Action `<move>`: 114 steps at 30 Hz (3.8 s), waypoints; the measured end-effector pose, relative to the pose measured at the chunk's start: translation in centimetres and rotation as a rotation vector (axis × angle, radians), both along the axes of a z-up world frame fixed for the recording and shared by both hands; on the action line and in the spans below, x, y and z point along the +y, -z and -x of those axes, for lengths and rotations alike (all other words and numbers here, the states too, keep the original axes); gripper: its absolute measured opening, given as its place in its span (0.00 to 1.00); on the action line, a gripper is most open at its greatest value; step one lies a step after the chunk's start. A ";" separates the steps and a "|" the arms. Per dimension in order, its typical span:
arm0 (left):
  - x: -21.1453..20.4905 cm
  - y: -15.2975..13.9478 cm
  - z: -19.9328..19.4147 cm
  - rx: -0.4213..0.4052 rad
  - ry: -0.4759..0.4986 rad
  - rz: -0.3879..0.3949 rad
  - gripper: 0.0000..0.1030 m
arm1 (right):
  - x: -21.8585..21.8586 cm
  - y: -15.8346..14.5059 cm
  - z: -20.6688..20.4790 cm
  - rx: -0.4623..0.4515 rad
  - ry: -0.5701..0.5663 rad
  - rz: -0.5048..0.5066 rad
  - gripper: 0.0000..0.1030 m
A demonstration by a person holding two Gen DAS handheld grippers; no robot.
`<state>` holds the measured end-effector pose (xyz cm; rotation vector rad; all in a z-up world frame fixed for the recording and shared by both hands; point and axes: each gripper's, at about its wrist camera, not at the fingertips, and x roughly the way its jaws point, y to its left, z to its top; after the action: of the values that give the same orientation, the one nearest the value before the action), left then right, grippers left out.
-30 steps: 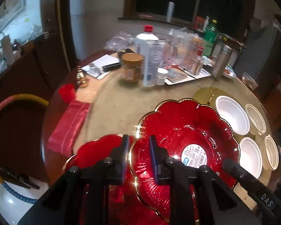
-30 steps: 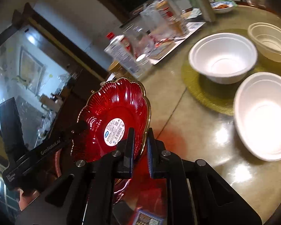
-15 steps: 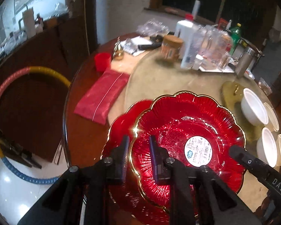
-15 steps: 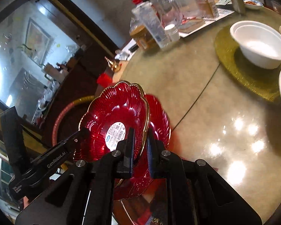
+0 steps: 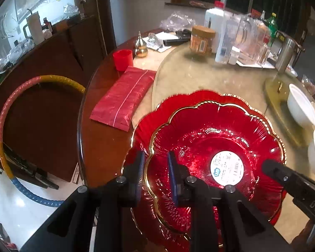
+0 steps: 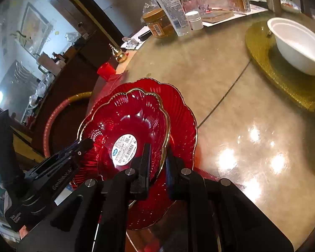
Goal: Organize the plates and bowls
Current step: 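Carry the small red plate and lower it onto the large red plate, then open both grippers and withdraw from the stacked red plates, then move both grippers to the white foam bowl and grasp its rim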
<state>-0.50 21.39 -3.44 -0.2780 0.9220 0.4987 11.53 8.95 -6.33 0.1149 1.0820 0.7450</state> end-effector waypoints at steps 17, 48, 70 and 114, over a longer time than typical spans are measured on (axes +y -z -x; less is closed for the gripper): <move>-0.7 0.1 -0.2 0.010 -0.002 -0.045 0.21 | 1.1 -0.4 0.4 -0.062 -0.028 0.124 0.12; -1.2 0.5 0.2 0.011 0.002 -0.074 0.21 | 3.2 -1.0 1.4 -0.112 -0.125 0.327 0.19; -1.3 -0.1 0.3 -0.016 0.003 -0.095 0.37 | 3.6 -1.6 2.2 -0.175 -0.164 0.379 0.39; -22.0 -2.9 -11.7 -0.127 0.416 0.174 0.79 | -31.3 -2.4 -4.4 0.062 0.525 -0.388 0.71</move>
<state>11.20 -0.61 -0.58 -0.2629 0.8705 0.0173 15.93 -22.33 -3.91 0.7286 0.8977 0.4659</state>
